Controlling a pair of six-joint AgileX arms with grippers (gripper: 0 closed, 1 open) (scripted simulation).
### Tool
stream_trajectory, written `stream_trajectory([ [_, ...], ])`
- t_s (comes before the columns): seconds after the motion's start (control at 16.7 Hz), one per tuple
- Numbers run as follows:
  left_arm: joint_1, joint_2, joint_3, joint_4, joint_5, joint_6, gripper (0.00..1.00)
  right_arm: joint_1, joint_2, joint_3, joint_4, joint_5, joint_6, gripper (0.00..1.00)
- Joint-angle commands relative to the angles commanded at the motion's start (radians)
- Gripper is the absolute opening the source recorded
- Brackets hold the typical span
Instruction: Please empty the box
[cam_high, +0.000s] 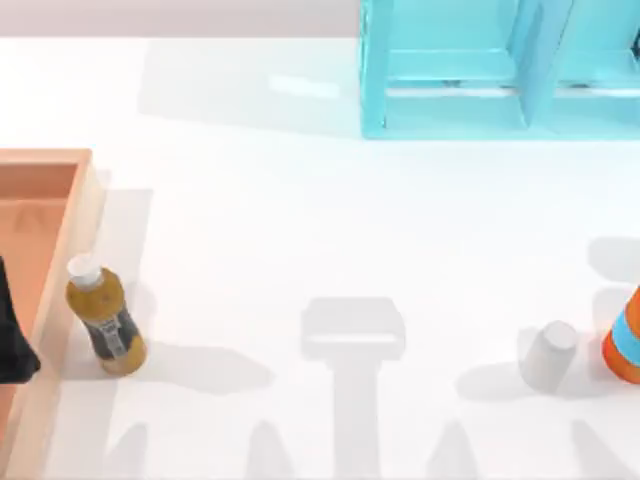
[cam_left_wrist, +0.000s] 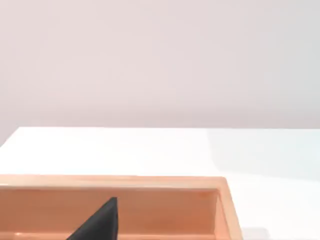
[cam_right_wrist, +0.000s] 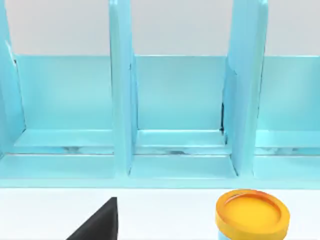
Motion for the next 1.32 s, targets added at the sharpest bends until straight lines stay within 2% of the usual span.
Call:
stream_trajectory([
  [0.24, 0.009, 0.033, 0.032, -0.032, 0.001, 0.011, 1.00, 0.000, 0.000, 0.000, 0.000, 0.000, 0.000, 1.00],
  [0.48, 0.054, 0.223, 0.207, -0.209, 0.004, 0.061, 1.00, 0.000, 0.000, 0.000, 0.000, 0.000, 0.000, 1.00],
  [1.08, 0.236, 1.152, 0.899, -0.904, 0.007, 0.246, 1.00, 0.000, 0.000, 0.000, 0.000, 0.000, 0.000, 1.00],
  [1.32, 0.290, 1.418, 1.106, -1.118, 0.007, 0.308, 1.00, 0.000, 0.000, 0.000, 0.000, 0.000, 0.000, 1.00],
])
